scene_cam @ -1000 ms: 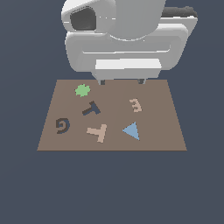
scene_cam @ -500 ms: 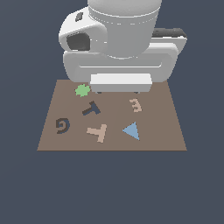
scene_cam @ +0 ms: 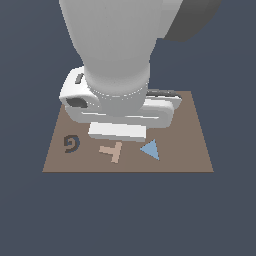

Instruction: Insert a designated object into the corresponding slot on a board.

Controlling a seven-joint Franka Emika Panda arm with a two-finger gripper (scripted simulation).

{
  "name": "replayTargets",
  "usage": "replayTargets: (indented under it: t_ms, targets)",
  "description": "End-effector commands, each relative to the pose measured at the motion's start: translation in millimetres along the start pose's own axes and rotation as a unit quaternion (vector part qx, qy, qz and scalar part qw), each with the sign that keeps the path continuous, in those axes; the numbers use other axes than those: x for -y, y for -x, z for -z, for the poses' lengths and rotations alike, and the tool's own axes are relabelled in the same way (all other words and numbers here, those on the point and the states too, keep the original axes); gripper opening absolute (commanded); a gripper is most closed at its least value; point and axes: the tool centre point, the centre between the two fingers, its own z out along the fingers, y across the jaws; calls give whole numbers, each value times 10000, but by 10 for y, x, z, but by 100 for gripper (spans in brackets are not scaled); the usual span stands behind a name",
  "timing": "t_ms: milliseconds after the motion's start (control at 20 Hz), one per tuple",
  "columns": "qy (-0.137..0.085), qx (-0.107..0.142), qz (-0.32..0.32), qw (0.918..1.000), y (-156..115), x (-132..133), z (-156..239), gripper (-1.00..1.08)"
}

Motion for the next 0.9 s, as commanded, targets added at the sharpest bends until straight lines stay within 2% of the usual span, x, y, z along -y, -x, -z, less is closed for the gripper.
replayTargets:
  t_ms: [0, 400, 850]
  targets:
    - [3, 39, -134, 9999, -90, -87, -186, 100]
    - [1, 124, -423, 9990, -281, -278, -580, 100]
    - [-1, 154, -524, 9985, -349, -345, -712, 100]
